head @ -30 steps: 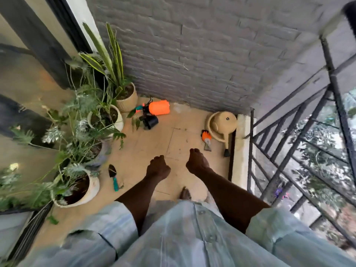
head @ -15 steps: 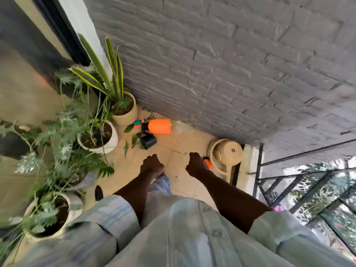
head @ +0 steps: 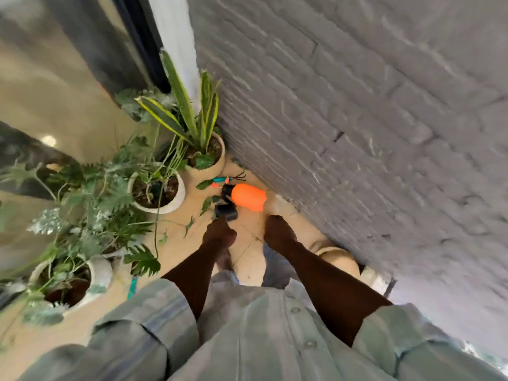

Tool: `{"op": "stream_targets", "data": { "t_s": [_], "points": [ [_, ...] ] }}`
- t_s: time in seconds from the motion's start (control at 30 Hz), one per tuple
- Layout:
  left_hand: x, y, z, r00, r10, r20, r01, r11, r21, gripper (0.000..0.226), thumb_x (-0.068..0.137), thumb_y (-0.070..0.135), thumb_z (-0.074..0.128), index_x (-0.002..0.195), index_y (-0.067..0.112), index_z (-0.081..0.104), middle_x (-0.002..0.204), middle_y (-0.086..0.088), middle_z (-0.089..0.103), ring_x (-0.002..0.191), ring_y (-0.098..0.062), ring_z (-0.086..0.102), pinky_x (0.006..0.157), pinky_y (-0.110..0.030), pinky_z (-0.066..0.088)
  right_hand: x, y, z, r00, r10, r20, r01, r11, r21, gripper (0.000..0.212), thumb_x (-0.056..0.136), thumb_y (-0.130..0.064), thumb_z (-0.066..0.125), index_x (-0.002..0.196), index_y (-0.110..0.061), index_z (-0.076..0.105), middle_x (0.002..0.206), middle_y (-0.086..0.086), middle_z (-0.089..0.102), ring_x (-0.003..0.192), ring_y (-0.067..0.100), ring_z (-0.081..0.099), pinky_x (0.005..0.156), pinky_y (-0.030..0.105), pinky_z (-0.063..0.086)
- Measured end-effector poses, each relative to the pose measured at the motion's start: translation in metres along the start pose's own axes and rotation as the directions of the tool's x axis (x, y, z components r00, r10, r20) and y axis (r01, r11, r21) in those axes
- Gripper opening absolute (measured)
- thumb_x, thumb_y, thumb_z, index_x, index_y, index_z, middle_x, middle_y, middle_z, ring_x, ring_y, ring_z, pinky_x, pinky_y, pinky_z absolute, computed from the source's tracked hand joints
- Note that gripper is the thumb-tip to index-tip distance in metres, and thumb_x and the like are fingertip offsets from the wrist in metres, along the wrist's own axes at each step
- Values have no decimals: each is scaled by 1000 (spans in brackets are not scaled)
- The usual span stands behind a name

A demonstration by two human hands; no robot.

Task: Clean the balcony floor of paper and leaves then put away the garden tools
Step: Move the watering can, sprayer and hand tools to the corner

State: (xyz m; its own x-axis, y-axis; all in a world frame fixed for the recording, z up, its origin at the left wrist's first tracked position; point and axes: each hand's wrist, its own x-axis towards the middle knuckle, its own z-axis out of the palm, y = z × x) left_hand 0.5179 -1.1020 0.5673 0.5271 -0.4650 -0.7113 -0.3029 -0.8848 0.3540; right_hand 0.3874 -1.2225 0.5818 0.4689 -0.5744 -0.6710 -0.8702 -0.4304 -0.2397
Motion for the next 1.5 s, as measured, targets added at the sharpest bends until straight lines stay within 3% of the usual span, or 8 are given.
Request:
{"op": "stream_targets", "data": {
  "t_s": [0.27,0.53,0.73,0.87,1.0,1.17,1.37,1.5],
  "points": [
    [56,10,-2,938,-345,-38,315,894,-320,44,89,17,54,130,3,48,131,-22,52,123,-38,49,99,-39,42,110,-9,-53,954,-132,269,169,979,-117,36,92,-12,47,126,-2,53,120,19,59,111,34,57,91,37,47],
    [125,15,33,867,-498,-1,400,696,-596,45,92,20,56,134,7,51,129,-20,58,122,-34,52,97,-33,41,218,-18,-39,899,-274,341,401,827,-393,34,92,-14,50,125,-5,50,127,17,53,116,35,54,90,39,46],
    [189,-55,110,787,-606,116,518,547,-658,46,91,19,54,136,9,49,136,-16,53,124,-31,51,101,-34,41,296,-32,51,830,-317,459,525,721,-452,43,92,-10,50,134,-4,45,132,18,52,119,36,52,93,39,44],
    [218,-86,143,788,-605,114,512,540,-668,47,92,26,55,136,12,49,133,-15,56,120,-32,53,99,-35,44,321,-37,87,817,-337,468,541,731,-417,48,93,-8,47,140,-6,40,136,17,50,122,35,49,95,37,42],
    [304,-146,222,795,-594,119,497,527,-690,46,96,29,54,138,11,48,132,-16,56,120,-32,53,97,-35,43,389,-39,180,812,-456,363,572,745,-344,52,95,-6,46,146,-7,35,141,16,46,127,33,44,98,34,35],
    [386,-198,285,825,-563,44,425,567,-705,41,97,28,53,136,15,52,131,-16,58,121,-31,53,98,-35,43,464,-38,265,757,-571,317,643,736,-211,49,91,1,42,138,-6,48,138,14,52,129,28,47,103,34,39],
    [470,-227,303,724,-689,-14,379,415,-827,37,92,29,61,124,11,59,124,-14,64,114,-31,59,95,-37,49,536,-44,321,782,-593,194,621,767,-161,41,86,-4,41,121,-8,63,124,15,62,118,31,55,100,37,43],
    [503,-222,313,726,-687,20,393,392,-831,46,90,33,65,129,15,51,123,-13,63,109,-31,62,85,-37,50,560,-36,335,801,-528,283,576,808,-125,51,78,-9,33,118,-8,65,125,17,61,122,29,53,105,35,41]
  ]
}}
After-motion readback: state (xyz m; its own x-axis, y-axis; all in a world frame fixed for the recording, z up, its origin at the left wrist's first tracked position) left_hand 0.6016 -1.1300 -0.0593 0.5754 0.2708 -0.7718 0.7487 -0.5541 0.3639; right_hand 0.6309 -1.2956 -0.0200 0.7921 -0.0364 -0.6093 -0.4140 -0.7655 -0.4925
